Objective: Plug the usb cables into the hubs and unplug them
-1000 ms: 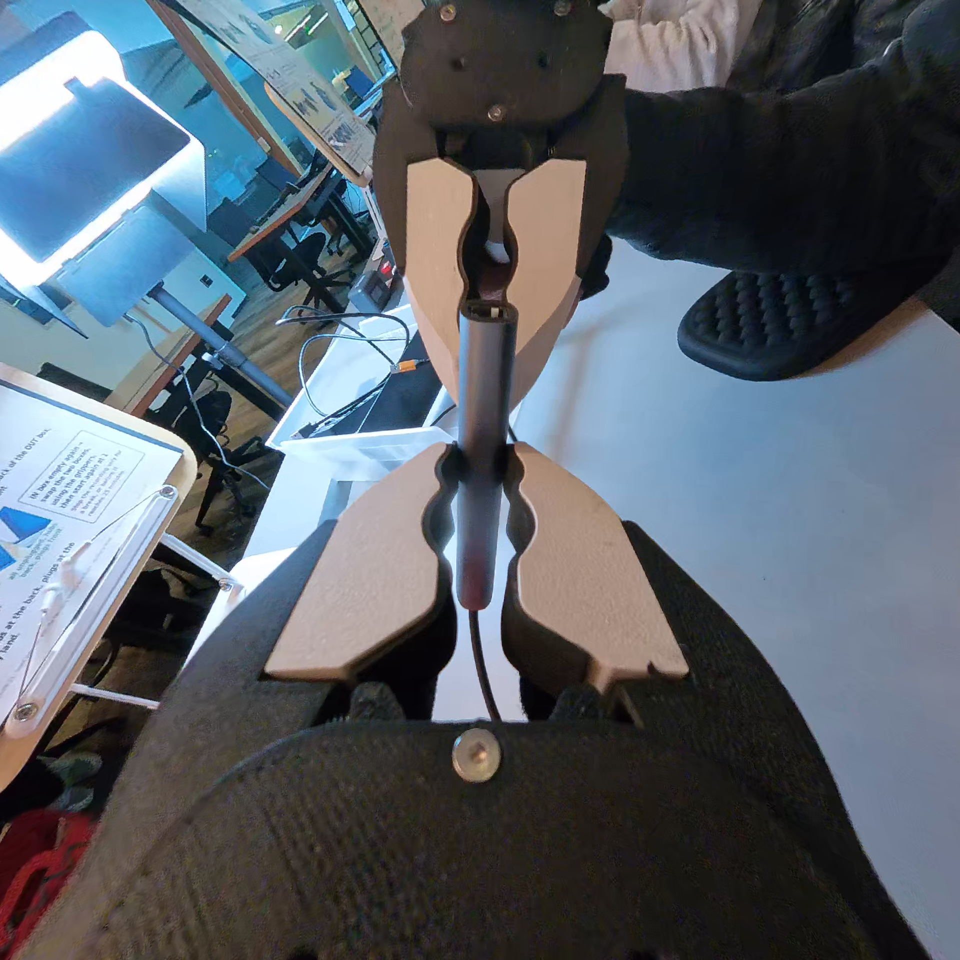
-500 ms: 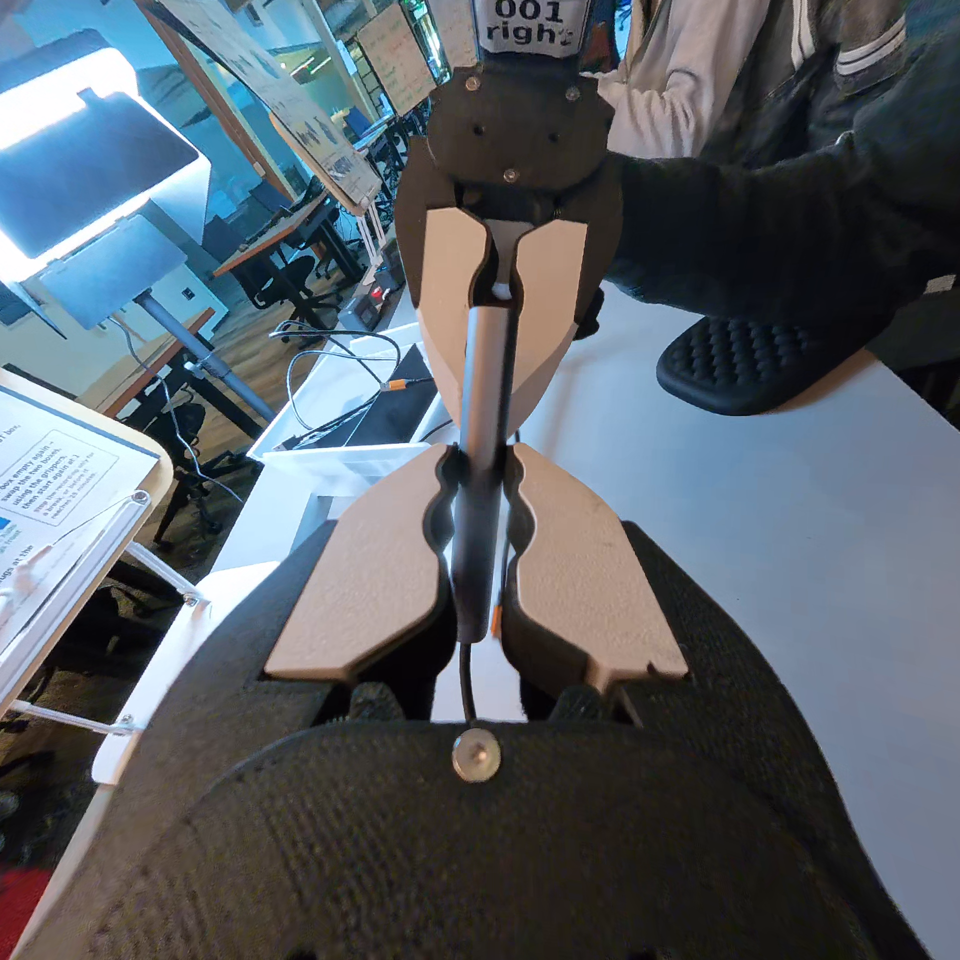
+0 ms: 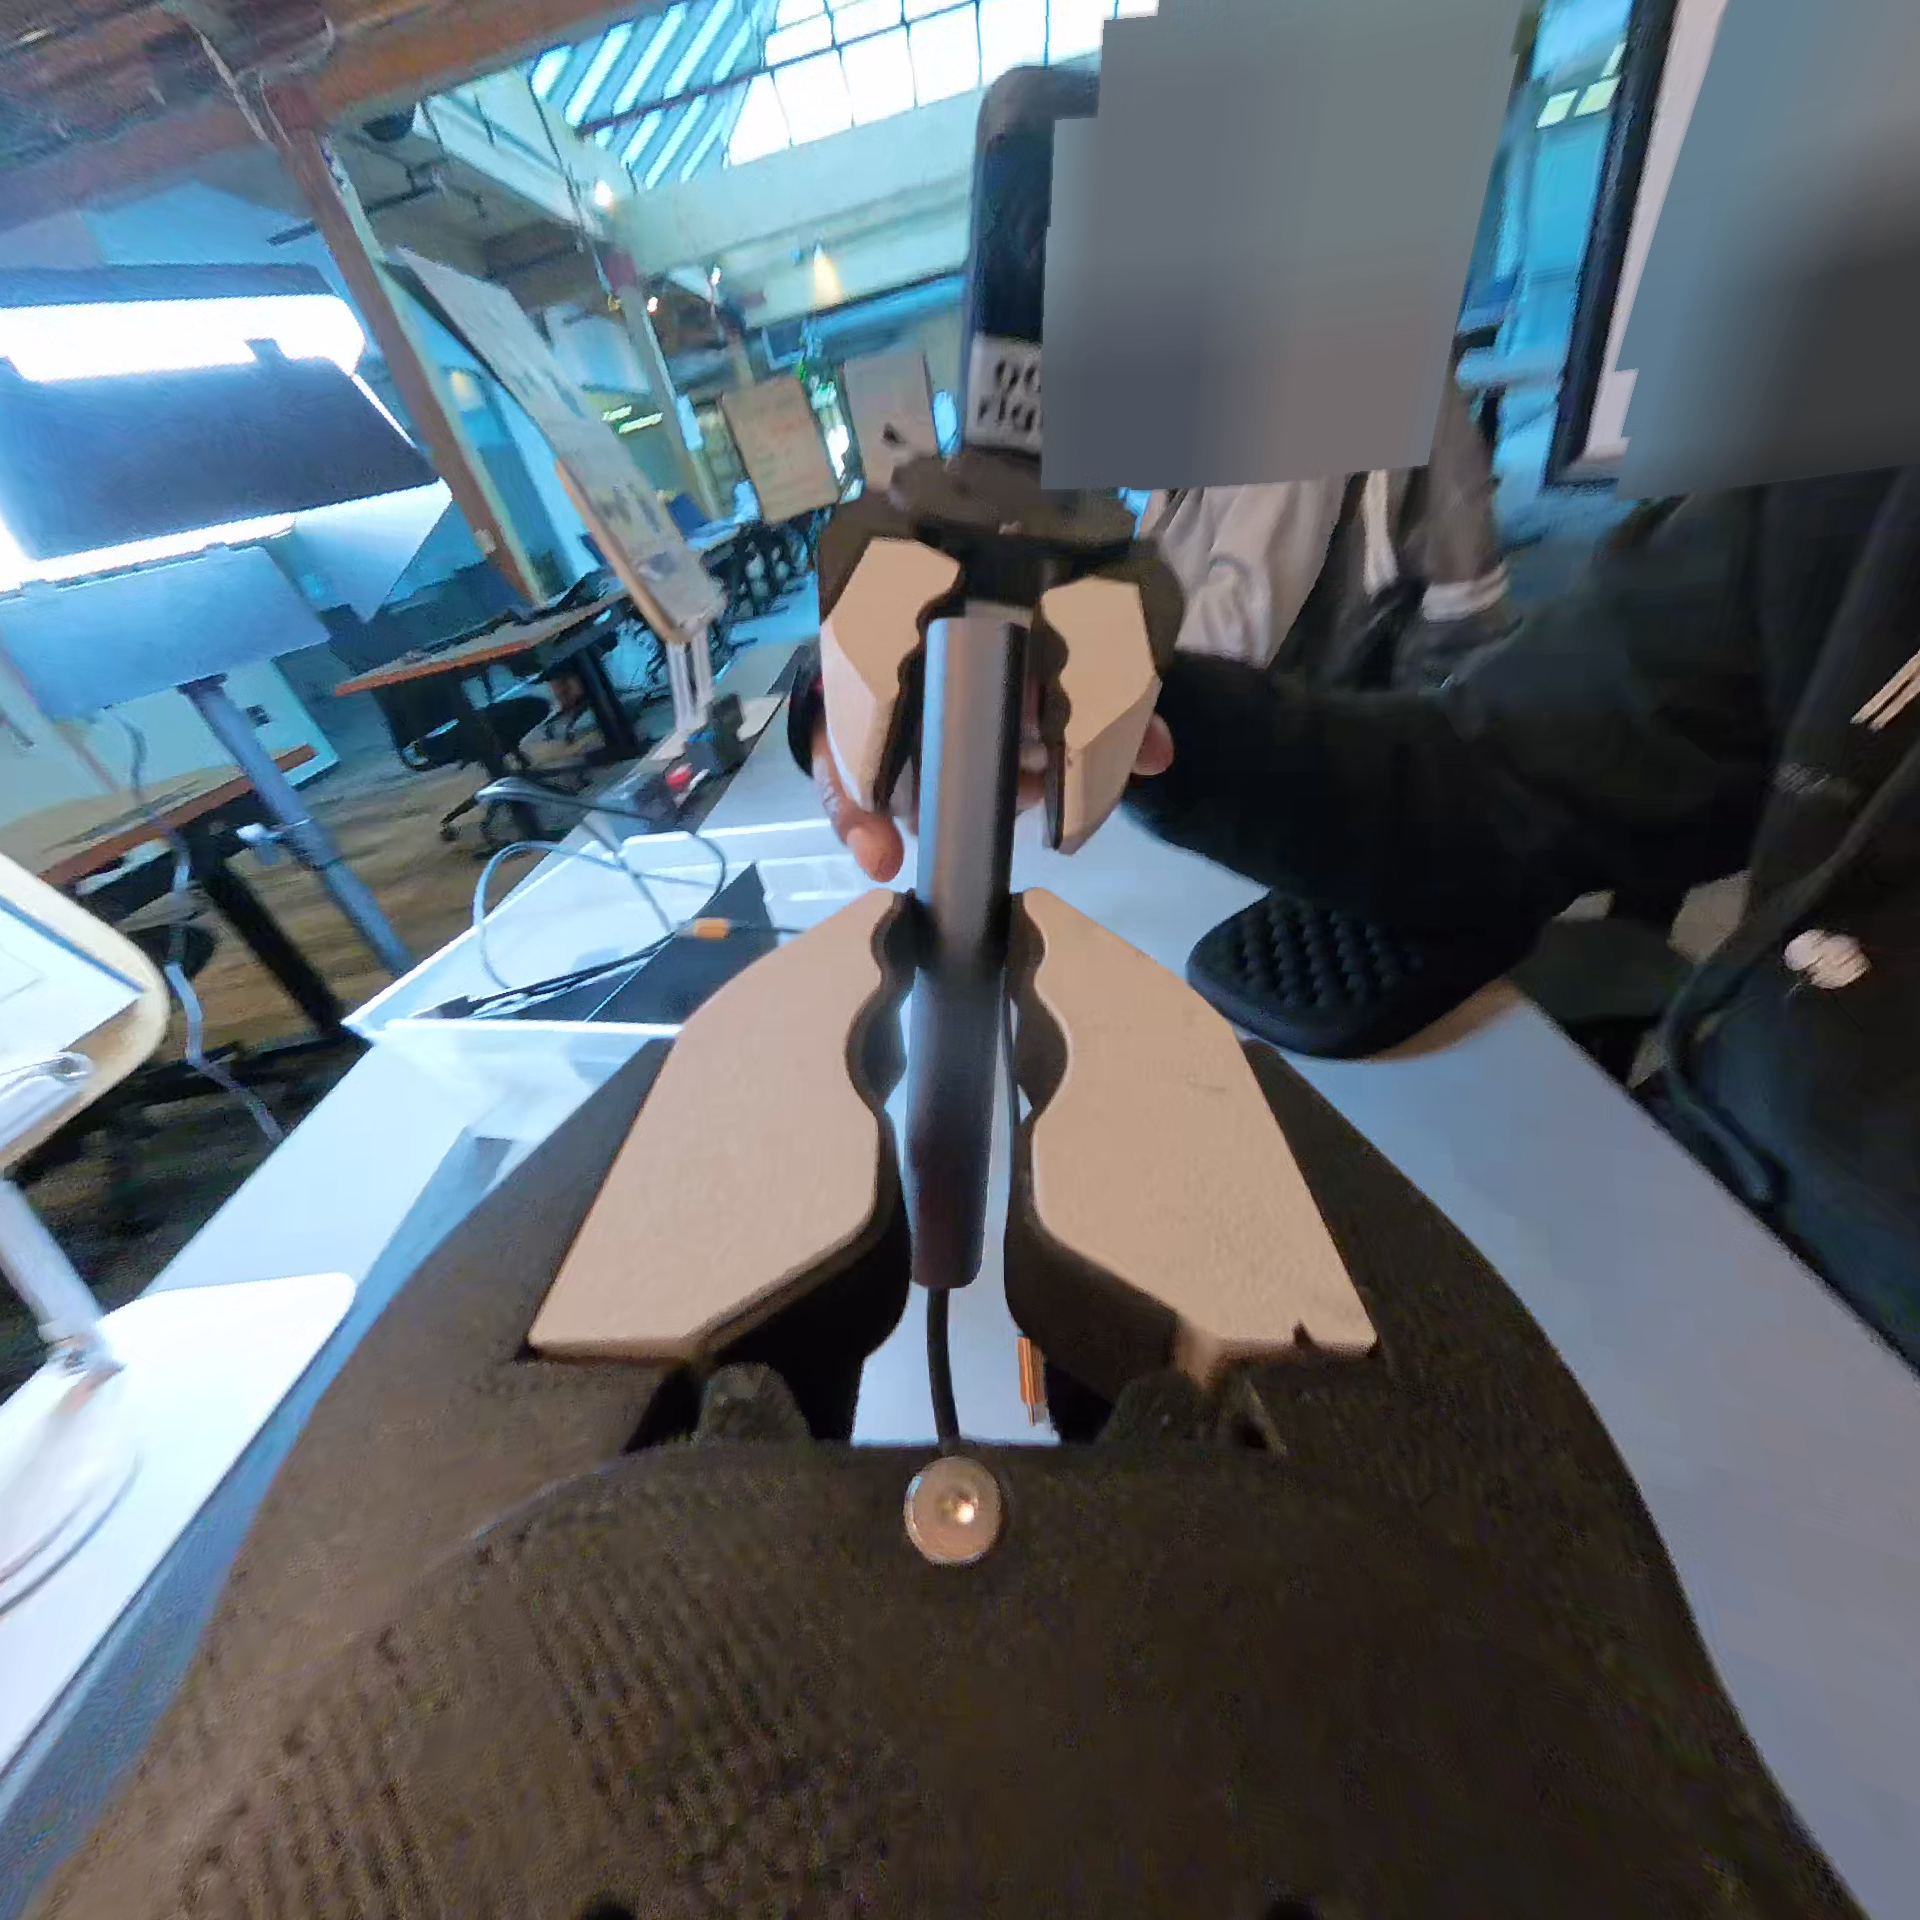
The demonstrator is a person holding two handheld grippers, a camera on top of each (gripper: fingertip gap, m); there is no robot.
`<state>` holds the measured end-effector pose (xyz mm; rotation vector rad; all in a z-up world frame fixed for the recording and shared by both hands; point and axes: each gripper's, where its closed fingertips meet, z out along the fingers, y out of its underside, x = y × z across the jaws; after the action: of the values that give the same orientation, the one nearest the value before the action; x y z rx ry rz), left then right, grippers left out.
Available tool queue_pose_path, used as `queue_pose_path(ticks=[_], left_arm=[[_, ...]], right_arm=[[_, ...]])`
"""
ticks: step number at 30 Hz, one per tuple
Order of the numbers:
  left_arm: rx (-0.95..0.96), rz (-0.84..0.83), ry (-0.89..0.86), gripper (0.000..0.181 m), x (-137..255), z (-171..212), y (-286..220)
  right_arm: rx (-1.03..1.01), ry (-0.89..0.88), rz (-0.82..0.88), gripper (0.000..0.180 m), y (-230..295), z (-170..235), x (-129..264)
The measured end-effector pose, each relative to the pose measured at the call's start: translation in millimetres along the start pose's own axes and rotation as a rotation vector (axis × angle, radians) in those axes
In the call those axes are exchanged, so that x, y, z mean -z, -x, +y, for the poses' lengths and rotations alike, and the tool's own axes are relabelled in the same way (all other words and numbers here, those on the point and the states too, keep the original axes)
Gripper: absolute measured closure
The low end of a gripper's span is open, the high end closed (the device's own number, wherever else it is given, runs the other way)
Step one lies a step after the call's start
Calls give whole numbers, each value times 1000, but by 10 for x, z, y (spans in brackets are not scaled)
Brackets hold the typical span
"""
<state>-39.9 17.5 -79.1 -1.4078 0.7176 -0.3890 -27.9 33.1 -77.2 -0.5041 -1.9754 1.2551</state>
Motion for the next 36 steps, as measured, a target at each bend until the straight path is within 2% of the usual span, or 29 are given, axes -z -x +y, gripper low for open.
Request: queue_pose_path(ticks=[2,4,6,8,10,13,16,20,22,24,27,33,36], left_arm=[[78,20,-75,164,25,-56,24],[163,-3,-114,164,13,-57,103],[287,4,-157,164,-22,-80,158],[409,-59,-138,164,-67,-22,294],[524,-84,-153,164,-87,-5,361],[638,-134,-149,164,-121,40,437],[685,-186,-107,164,-168,123,461],[593,-279,-9,165,-202,222,472],[514,-271,64,154,-233,249,422],[465,-323,91,163,-214,284,471],[433,-359,159,163,-171,341,509],[606,-328,128,164,-150,453,589],[617,-321,120,164,-166,432,607]], right_arm=[[-56,-50,-11,140,-65,5,66],[-18,-54,23,142,-93,5,50],[110,18,156,146,-194,44,-26],[327,97,347,149,-334,43,-43],[487,197,469,151,-423,72,-37],[568,325,573,153,-541,188,-57],[626,371,641,161,-602,240,-88],[645,434,644,164,-629,345,-99],[655,432,616,164,-585,371,-147],[686,432,624,164,-550,373,-216],[645,410,642,164,-582,422,-260],[597,371,599,163,-617,556,-294],[586,363,588,163,-630,554,-271]])
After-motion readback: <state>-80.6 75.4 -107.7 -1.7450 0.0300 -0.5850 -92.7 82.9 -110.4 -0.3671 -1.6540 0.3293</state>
